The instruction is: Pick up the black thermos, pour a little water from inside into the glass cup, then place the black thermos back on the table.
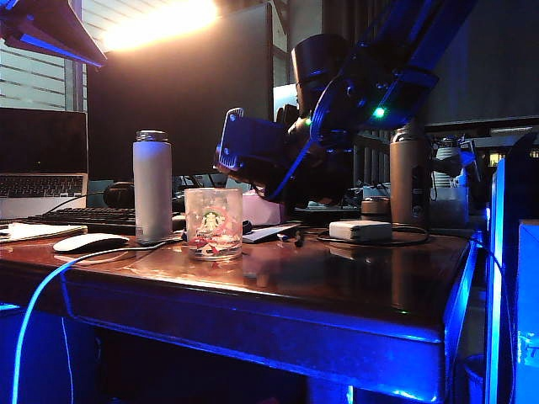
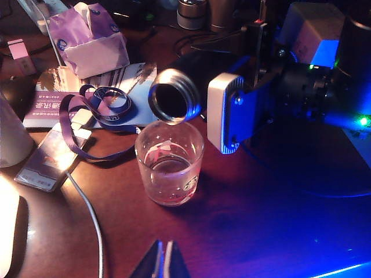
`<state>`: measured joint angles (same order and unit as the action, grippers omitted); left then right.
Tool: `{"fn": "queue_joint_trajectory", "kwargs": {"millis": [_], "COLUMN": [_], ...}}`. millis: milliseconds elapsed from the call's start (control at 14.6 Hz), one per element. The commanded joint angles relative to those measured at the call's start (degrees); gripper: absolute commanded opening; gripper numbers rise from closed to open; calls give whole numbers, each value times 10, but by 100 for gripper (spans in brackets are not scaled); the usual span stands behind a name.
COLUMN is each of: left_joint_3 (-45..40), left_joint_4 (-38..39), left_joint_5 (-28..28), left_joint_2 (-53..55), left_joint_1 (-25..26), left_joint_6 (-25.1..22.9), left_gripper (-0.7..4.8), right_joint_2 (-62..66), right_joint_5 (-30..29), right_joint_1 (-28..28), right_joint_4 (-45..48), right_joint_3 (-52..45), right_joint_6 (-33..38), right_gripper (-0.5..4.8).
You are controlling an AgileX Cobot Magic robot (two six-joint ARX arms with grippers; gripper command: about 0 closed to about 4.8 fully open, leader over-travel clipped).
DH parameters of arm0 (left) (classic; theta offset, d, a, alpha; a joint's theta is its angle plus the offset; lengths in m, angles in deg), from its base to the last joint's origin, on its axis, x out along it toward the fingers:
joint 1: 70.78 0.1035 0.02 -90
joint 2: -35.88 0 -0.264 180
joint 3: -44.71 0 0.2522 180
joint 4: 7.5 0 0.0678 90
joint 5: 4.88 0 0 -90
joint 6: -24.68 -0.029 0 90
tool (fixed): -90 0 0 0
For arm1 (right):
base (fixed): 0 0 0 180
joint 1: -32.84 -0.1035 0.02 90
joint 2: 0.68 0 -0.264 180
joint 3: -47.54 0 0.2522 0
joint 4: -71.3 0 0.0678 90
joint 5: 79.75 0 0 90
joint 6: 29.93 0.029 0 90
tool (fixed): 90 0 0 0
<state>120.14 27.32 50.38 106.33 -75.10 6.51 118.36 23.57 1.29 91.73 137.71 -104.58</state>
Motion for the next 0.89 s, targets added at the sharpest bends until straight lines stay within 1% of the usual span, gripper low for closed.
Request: {"fn": "queue_joint_trajectory", "kwargs": {"millis": [69,274,343,480,891], "left_joint_3": [3,3,3,3,3], "left_joint_4": [0,2,3,3,7], "left_joint_5": [-5,-7,-7,-7,-7], "left_joint_2": [-2,-2,-2,-2,-2], "left_joint_1": [0,0,0,0,0], "left_joint_6": [2,2,2,2,2], "left_gripper": [31,31,31,31,31], "right_joint_2": [-9,-9,-9,-9,-9], "right_joint_5": [3,3,2,3,3], "right_joint_1": [-1,-1,-1,-1,-1], "right_joint_4": [41,71,83,83,83], "right_joint_3": [7,7,7,7,7], "right_joint_6": [-37,-41,-54,-78,-79], "right_gripper": [157,157,157,157,157]}}
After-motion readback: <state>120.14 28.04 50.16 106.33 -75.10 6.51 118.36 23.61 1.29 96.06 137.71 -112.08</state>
